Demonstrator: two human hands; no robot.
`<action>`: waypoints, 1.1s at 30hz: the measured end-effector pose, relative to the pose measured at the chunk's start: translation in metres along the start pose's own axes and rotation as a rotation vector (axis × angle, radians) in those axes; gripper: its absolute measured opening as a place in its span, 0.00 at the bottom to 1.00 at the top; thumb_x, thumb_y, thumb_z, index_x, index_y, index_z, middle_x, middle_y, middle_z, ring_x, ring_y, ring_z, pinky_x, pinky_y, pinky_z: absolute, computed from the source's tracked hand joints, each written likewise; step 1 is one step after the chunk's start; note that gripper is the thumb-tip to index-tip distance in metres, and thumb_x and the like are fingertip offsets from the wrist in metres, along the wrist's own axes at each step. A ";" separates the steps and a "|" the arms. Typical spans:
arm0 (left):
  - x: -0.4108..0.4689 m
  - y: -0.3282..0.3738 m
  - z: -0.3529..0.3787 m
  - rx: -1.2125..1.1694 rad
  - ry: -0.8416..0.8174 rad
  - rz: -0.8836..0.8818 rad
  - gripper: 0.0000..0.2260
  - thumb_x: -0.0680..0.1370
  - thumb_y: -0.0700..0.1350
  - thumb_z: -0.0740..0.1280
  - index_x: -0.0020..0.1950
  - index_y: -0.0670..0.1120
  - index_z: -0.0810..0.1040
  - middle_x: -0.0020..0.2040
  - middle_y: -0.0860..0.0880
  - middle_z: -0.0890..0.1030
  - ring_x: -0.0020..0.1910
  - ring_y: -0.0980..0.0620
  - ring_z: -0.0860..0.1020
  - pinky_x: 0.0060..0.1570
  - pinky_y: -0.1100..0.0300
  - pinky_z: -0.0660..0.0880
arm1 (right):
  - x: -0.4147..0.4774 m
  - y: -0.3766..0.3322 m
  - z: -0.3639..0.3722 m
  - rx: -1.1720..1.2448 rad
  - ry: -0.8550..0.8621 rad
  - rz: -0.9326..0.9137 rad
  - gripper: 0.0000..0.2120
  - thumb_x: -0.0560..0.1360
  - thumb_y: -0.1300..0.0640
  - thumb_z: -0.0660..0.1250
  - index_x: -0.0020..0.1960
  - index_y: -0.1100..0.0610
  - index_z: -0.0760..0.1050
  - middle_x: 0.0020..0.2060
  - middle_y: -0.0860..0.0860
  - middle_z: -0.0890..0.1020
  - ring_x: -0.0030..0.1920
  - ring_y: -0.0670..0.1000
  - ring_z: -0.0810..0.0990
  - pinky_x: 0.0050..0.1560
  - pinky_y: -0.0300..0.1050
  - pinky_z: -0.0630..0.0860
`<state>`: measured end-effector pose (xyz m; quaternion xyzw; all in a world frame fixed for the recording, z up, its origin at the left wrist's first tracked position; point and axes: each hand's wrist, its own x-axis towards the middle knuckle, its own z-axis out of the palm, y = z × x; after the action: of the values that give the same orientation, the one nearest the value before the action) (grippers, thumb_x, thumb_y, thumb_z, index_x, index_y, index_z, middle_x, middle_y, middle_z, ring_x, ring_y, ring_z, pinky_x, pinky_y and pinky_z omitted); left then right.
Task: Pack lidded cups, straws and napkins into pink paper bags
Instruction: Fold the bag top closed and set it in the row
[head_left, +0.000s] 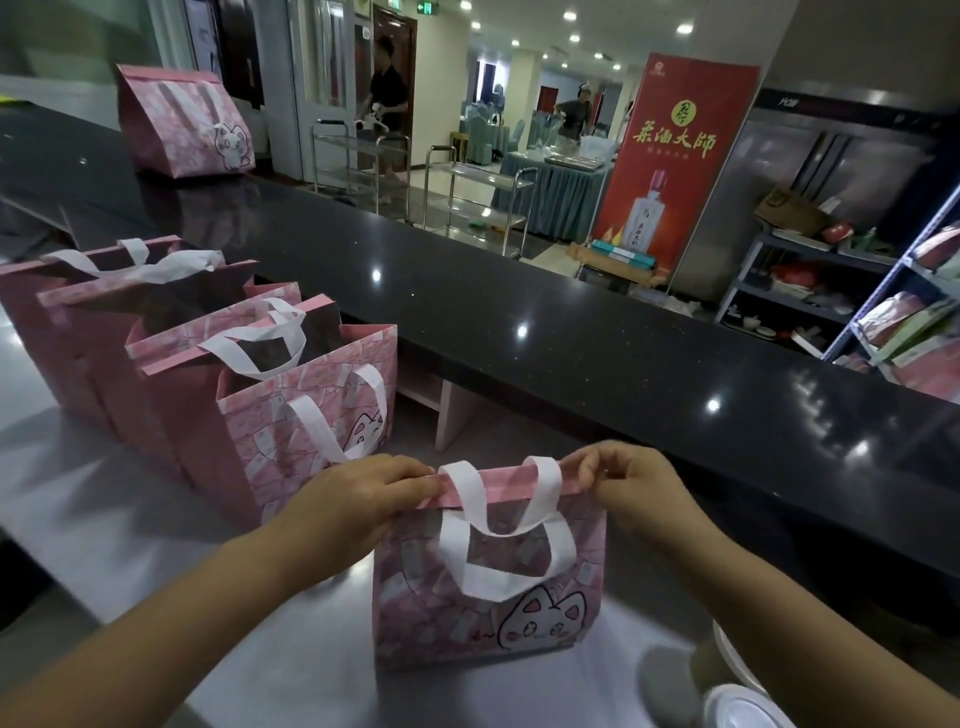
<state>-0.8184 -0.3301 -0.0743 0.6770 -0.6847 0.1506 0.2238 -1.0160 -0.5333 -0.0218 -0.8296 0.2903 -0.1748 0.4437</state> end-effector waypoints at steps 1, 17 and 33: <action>0.000 0.000 0.000 0.004 -0.001 -0.001 0.19 0.65 0.38 0.77 0.55 0.47 0.82 0.49 0.47 0.83 0.42 0.49 0.82 0.38 0.62 0.78 | 0.004 0.005 -0.005 -0.269 0.065 -0.110 0.17 0.68 0.73 0.63 0.33 0.52 0.74 0.47 0.44 0.80 0.56 0.47 0.73 0.52 0.41 0.71; 0.000 -0.004 0.002 -0.016 -0.001 -0.005 0.22 0.64 0.37 0.77 0.56 0.48 0.81 0.50 0.49 0.83 0.42 0.51 0.81 0.37 0.63 0.77 | 0.030 0.050 -0.016 -0.160 -0.088 -0.067 0.25 0.69 0.67 0.72 0.61 0.48 0.72 0.48 0.48 0.78 0.46 0.45 0.78 0.43 0.32 0.76; 0.002 -0.004 -0.009 -0.016 -0.086 0.008 0.13 0.73 0.48 0.70 0.56 0.47 0.81 0.51 0.50 0.82 0.45 0.52 0.80 0.42 0.65 0.74 | 0.027 0.059 -0.016 -0.025 -0.130 -0.104 0.21 0.71 0.68 0.70 0.54 0.43 0.76 0.44 0.51 0.77 0.44 0.47 0.77 0.44 0.39 0.77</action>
<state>-0.8138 -0.3275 -0.0660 0.6785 -0.6975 0.1165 0.1989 -1.0239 -0.5866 -0.0618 -0.8587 0.2196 -0.1398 0.4414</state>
